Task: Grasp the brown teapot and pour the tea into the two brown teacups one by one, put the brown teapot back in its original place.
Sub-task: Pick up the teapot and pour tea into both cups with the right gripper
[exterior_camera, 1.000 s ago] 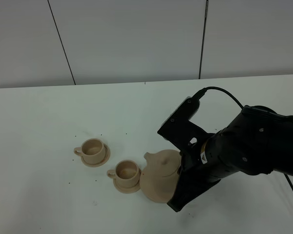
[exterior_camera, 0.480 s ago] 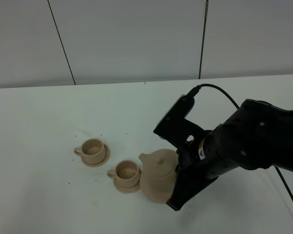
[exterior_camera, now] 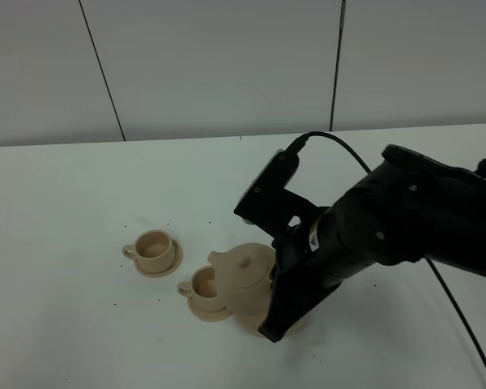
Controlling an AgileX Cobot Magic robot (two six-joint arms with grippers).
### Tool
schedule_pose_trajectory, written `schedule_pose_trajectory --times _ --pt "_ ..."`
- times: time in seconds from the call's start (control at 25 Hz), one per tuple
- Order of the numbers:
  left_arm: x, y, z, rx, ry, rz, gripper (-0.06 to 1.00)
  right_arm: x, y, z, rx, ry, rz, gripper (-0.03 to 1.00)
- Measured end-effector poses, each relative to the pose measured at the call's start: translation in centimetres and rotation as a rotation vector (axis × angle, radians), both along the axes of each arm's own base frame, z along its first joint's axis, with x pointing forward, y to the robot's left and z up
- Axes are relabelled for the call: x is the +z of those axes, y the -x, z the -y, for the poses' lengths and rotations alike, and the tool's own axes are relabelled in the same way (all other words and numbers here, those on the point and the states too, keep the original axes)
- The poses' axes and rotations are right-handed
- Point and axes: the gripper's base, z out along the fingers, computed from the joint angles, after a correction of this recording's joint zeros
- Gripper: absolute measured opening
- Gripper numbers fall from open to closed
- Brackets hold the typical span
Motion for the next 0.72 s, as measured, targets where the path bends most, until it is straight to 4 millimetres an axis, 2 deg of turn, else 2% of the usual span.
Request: schedule_pose_trajectory --times 0.48,0.72 --pt "0.0 0.0 0.0 0.0 -0.001 0.0 0.24 0.7 -1.1 -1.2 0.059 -0.024 0.06 0.1" --pt "0.0 0.0 0.0 0.0 -0.001 0.0 0.24 -0.5 -1.7 -1.8 0.065 -0.011 0.055 0.1"
